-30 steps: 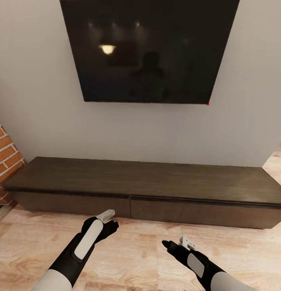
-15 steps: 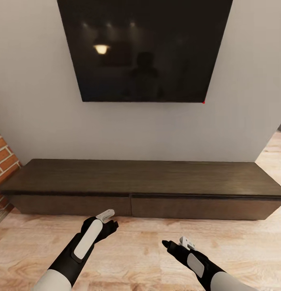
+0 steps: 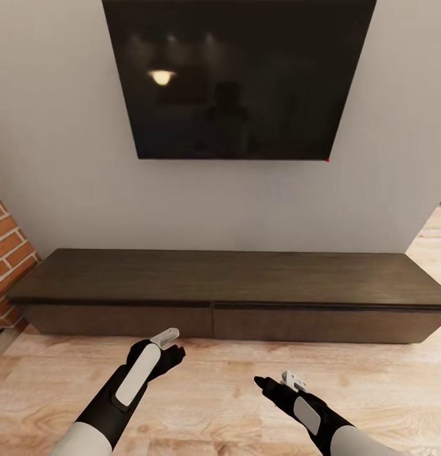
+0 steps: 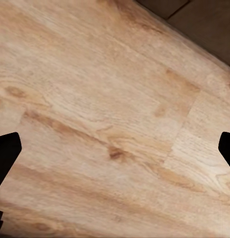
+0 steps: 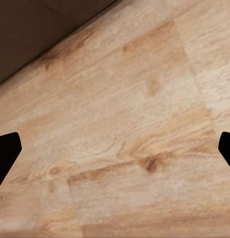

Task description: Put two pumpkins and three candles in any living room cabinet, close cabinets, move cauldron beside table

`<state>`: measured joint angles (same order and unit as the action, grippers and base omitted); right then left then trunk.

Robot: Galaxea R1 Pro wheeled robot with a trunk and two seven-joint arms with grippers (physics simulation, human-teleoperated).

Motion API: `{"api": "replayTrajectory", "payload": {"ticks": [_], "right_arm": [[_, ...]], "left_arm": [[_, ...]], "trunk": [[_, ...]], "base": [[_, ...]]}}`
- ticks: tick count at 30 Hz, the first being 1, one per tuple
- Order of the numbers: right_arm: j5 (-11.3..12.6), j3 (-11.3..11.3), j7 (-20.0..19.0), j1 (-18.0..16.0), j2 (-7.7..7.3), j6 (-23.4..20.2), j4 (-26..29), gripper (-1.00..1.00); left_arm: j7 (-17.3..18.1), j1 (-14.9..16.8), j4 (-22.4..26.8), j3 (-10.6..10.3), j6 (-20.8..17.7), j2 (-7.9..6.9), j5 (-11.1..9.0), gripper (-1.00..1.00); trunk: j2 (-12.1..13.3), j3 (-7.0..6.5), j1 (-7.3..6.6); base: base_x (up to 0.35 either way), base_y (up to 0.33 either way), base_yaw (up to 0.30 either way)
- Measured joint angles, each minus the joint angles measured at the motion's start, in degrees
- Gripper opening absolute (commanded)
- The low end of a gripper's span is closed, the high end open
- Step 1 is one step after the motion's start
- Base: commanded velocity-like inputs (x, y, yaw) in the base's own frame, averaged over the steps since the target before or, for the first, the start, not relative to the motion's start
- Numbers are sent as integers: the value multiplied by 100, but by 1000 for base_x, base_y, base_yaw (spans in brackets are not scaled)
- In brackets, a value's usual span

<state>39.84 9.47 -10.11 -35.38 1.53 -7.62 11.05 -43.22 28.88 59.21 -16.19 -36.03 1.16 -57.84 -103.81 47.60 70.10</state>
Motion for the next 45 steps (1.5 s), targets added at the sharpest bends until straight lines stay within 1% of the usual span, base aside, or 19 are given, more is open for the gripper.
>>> {"api": "replayTrajectory", "payload": {"ticks": [5, 12, 31, 33, 35, 38, 40, 45], "right_arm": [[0, 0, 0, 1, 0, -3, -2, 100], [6, -1, 0, 0, 0, -2, -8, 100], [-24, 7, 43, -1, 1, 75, -18, 100], [-46, 8, 44, 0, 6, 88, -16, 100], [-60, 9, 45, 3, 7, 126, -12, 100], [-68, 10, 38, 4, 8, 152, -10, 100], [-69, 10, 37, 3, 8, 156, -9, 100], [-76, 14, 31, 4, 8, 166, -9, 100]], "left_arm": [[2, -1, 0, 9, 0, 0, -1, 100], [-1, 0, 5, -54, 0, 2, 19, 100], [7, 0, 20, -67, 1, 4, 1, 100], [7, 0, 22, -66, -41, 10, 1, 100], [10, 0, 37, -59, -192, 12, 7, 100], [13, -13, 275, -34, -443, -2, 9, 100], [13, -24, 373, -25, -499, -13, 8, 100], [21, -41, 456, -12, -548, -31, 6, 100]], "trunk": [[0, 0, 0], [0, 0, -1], [0, 0, 0], [0, 0, 0], [0, 0, 0], [0, 0, 0], [0, 0, 0], [-199, 89, 109]], "base": [[-31, 151, 0], [45, 53, 0], [6, 4, 0], [0, 0, 0], [0, 0, 0], [0, 0, 0], [0, 0, 0], [0, 0, 0]]}}
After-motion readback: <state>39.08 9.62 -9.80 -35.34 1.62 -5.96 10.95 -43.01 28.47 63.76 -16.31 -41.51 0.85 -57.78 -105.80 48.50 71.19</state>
